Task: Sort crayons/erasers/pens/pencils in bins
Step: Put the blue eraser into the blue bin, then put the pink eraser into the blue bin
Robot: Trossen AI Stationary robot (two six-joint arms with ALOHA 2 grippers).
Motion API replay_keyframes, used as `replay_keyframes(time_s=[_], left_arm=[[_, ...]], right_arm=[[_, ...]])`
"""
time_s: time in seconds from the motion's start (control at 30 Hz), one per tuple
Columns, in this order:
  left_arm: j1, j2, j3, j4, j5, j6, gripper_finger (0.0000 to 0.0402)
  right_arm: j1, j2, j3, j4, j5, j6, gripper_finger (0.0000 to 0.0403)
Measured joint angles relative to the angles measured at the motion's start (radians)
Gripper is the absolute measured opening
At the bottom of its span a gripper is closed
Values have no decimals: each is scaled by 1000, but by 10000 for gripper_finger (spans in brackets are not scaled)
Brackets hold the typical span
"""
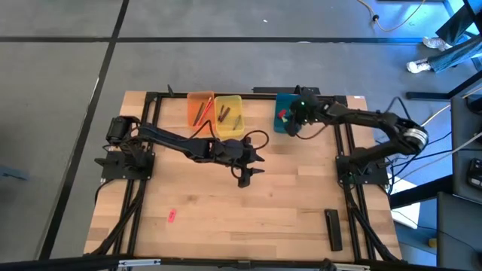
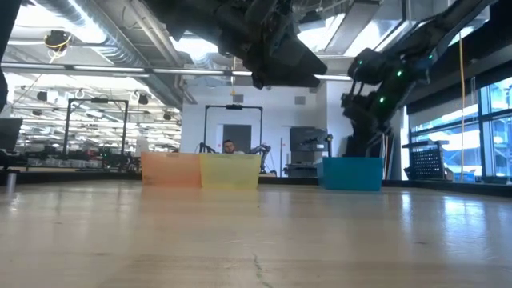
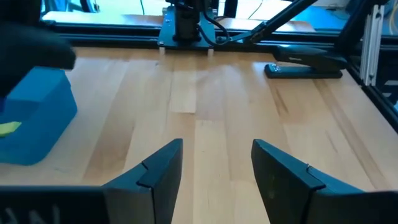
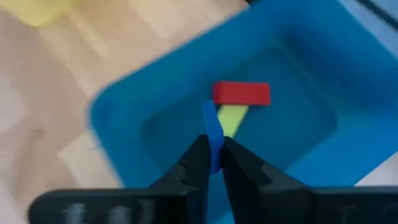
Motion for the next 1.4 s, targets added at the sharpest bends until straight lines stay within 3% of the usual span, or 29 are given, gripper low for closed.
replay_keyframes(time_s=[0.17, 0.4, 0.57, 0.73, 0.9, 1.07, 1.23, 1.4], left_arm=[[0, 0, 0, -1, 0, 8, 184], [-10, 0, 0, -65, -15, -44, 182], [-42, 0, -1, -167, -190, -52, 182], [-93, 0, -1, -228, -343, -54, 182], [-125, 0, -1, -270, -357, -111, 182], [-133, 0, -1, -350, -358, -170, 182], [-134, 0, -1, -406, -359, -212, 182], [-153, 0, -1, -475, -359, -290, 182]], right_arm=[[-27, 84, 49, -2, -7, 3, 83], [-27, 70, 102, -7, -6, 3, 135], [9, 22, 125, -42, -6, 32, 154], [124, -53, 125, -42, 31, 51, 146], [276, -152, 125, -40, 175, 62, 134], [418, -222, 126, -39, 185, 115, 131], [563, -217, 125, -18, 199, 163, 131], [710, -182, 123, -12, 331, 194, 131]])
